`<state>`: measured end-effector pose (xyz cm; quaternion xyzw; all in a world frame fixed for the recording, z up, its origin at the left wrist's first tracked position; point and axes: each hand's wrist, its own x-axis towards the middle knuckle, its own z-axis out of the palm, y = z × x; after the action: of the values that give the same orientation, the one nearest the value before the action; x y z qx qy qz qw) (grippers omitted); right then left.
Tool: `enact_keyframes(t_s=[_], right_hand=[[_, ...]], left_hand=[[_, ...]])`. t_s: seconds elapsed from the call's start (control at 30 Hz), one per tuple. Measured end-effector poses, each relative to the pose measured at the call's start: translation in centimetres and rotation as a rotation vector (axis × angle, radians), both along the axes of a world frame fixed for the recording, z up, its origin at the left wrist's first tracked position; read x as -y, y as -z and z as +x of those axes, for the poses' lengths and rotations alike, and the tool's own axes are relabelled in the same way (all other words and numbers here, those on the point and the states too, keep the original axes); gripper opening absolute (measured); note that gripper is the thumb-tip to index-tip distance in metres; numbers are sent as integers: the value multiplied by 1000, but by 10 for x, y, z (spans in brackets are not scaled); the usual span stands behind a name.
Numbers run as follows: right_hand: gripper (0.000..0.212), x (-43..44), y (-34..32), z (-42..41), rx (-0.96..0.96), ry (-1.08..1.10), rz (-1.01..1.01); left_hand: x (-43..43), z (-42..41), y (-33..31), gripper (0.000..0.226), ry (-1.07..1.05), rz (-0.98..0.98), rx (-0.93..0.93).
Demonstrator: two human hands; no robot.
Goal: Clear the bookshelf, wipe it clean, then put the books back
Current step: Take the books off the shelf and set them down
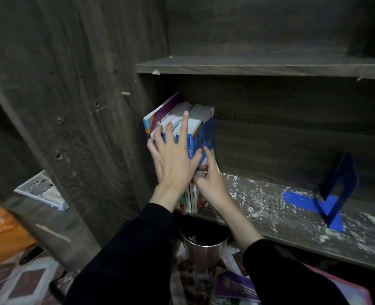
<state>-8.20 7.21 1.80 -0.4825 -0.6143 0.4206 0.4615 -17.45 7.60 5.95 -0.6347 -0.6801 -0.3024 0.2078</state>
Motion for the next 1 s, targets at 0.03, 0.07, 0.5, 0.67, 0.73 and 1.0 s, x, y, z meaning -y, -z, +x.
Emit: enact_keyframes(t_s=[0.03, 0.07, 0.5, 0.67, 0.73, 1.0], right_hand=[[82, 0, 1, 1, -4, -9, 10], [83, 1, 2, 3, -1, -14, 14], [96, -5, 9, 5, 77, -84, 18], [97, -6, 12, 0, 45, -97, 22], [96, -6, 16, 1, 20, -84, 29], [95, -2, 14, 18, -33, -132, 101]], left_hand=[[0, 0, 2, 90, -18, 7, -8], [0, 0, 3, 90, -25, 25, -10], [-1, -13, -5, 76, -38, -56, -81], [9, -9, -1, 67, -87, 76, 23], [13, -2, 9, 62, -105, 148, 65], [9, 17, -1, 65, 70, 113, 251]])
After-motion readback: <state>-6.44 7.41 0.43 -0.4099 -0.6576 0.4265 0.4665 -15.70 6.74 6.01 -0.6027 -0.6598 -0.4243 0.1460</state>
